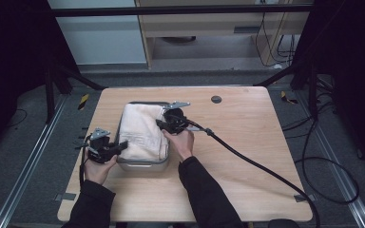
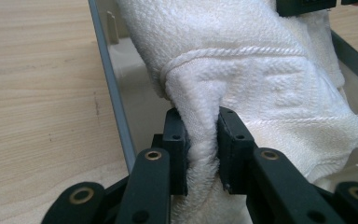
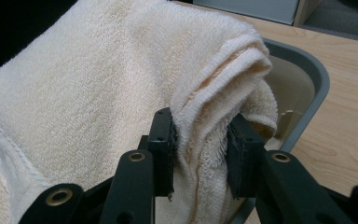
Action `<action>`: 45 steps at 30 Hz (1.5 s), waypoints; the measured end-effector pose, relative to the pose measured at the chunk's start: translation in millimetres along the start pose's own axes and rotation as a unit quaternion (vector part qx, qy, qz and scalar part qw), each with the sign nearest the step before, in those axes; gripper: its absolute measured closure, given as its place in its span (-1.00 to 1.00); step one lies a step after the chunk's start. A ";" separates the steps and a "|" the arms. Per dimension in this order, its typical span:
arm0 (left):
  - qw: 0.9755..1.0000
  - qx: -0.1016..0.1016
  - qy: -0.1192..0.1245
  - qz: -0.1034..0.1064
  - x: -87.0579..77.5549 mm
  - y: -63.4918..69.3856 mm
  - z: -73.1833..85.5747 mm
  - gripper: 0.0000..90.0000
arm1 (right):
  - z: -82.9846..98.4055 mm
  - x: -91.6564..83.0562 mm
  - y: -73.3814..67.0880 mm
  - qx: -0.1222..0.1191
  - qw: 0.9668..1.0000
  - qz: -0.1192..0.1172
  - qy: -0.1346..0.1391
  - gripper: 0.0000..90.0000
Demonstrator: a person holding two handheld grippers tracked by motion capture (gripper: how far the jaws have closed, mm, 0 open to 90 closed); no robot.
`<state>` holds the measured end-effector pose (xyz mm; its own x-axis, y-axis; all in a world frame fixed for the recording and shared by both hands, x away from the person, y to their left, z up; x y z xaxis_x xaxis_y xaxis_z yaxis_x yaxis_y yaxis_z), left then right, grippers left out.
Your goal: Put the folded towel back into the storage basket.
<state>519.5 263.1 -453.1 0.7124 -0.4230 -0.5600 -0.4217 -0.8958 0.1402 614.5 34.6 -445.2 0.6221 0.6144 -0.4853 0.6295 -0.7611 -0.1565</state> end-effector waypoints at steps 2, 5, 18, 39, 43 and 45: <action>1.000 -0.001 -0.004 -0.001 1.4 -0.5 1.2 0.66 | 1.9 1.2 0.3 -0.002 1.000 0.000 -0.003 0.47; 1.000 0.000 -0.007 -0.003 1.3 -0.2 1.1 0.65 | 4.5 2.7 0.1 -0.005 1.000 0.004 -0.005 0.46; 1.000 0.000 0.003 -0.024 -3.6 0.2 -1.4 0.41 | 9.1 4.2 0.3 -0.044 0.999 0.014 -0.009 0.32; 0.996 0.022 0.086 -0.027 -38.9 5.8 -13.9 -0.13 | 0.3 -85.6 40.0 -0.040 0.997 0.020 0.056 -0.42; 0.994 0.028 0.095 -0.037 -40.5 3.9 -10.8 -0.23 | 10.3 -112.5 55.2 -0.030 0.998 0.023 0.059 -0.56; 0.994 0.028 0.101 -0.036 -41.3 2.6 -9.3 -0.30 | 17.6 -126.0 63.2 -0.025 0.998 0.026 0.058 -0.61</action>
Point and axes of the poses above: each handheld gripper's, and its own axes: x roughly forward along the jaws, z roughly out of its underside, y roughly to its right, the point moved 3 cm from there along x, roughly forward along the jaws, and after that the axes turned 3 degrees about y, right-handed, at the moved point
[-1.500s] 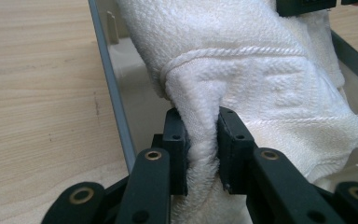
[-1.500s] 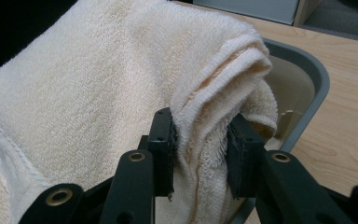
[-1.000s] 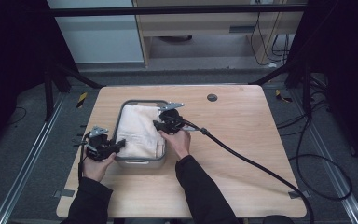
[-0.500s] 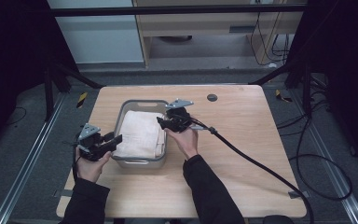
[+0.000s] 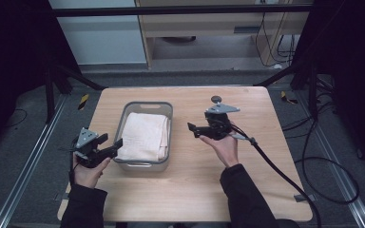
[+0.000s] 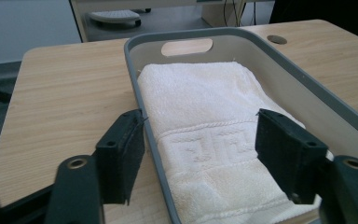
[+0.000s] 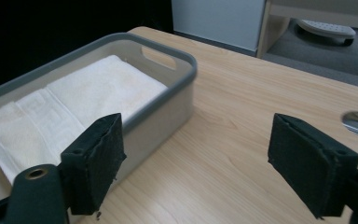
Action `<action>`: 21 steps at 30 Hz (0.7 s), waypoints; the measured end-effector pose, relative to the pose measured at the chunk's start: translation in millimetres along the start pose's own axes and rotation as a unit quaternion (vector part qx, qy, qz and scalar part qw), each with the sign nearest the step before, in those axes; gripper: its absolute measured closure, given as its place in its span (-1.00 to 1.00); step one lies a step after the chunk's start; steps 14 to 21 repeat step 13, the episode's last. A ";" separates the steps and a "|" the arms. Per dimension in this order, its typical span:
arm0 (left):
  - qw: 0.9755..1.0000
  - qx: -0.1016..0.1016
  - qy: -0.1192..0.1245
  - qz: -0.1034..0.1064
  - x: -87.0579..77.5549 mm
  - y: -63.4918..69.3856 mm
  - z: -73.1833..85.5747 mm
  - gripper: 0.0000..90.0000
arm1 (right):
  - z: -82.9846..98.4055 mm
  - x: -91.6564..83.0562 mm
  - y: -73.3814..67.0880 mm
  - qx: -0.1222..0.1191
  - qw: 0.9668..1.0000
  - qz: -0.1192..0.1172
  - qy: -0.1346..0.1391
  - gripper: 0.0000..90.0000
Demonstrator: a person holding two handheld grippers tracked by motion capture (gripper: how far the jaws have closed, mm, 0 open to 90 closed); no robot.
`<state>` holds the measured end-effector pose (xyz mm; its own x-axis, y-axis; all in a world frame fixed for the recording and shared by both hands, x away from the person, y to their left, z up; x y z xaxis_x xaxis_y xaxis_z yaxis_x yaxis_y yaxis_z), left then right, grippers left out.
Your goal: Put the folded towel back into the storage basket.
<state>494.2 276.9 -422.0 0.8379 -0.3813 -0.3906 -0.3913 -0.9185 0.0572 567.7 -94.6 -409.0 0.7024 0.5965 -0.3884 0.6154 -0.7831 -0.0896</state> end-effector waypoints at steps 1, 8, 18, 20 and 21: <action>1.000 0.001 0.000 -0.001 -0.8 -0.6 0.9 -0.31 | 3.6 -7.0 4.3 0.002 1.000 0.003 0.000 -0.62; 1.000 0.000 0.003 -0.021 -6.1 -10.9 10.7 -0.38 | 40.2 -49.3 38.6 0.017 0.999 0.037 -0.009 -0.71; 0.999 -0.017 0.013 -0.029 -16.5 -20.7 18.0 -0.38 | 67.1 -76.5 62.3 0.037 0.998 0.056 -0.015 -0.69; 0.999 -0.017 0.013 -0.029 -16.5 -20.7 18.0 -0.38 | 67.1 -76.5 62.3 0.037 0.998 0.056 -0.015 -0.69; 0.999 -0.017 0.013 -0.029 -16.5 -20.7 18.0 -0.38 | 67.1 -76.5 62.3 0.037 0.998 0.056 -0.015 -0.69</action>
Point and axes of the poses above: each handheld gripper's, and its own axes: x roughly forward along the jaws, z roughly out of its underside, y roughly to its right, the point moved 3 cm from there along x, roughly forward along the jaws, and after that the axes turned 3 degrees about y, right-handed, at the moved point
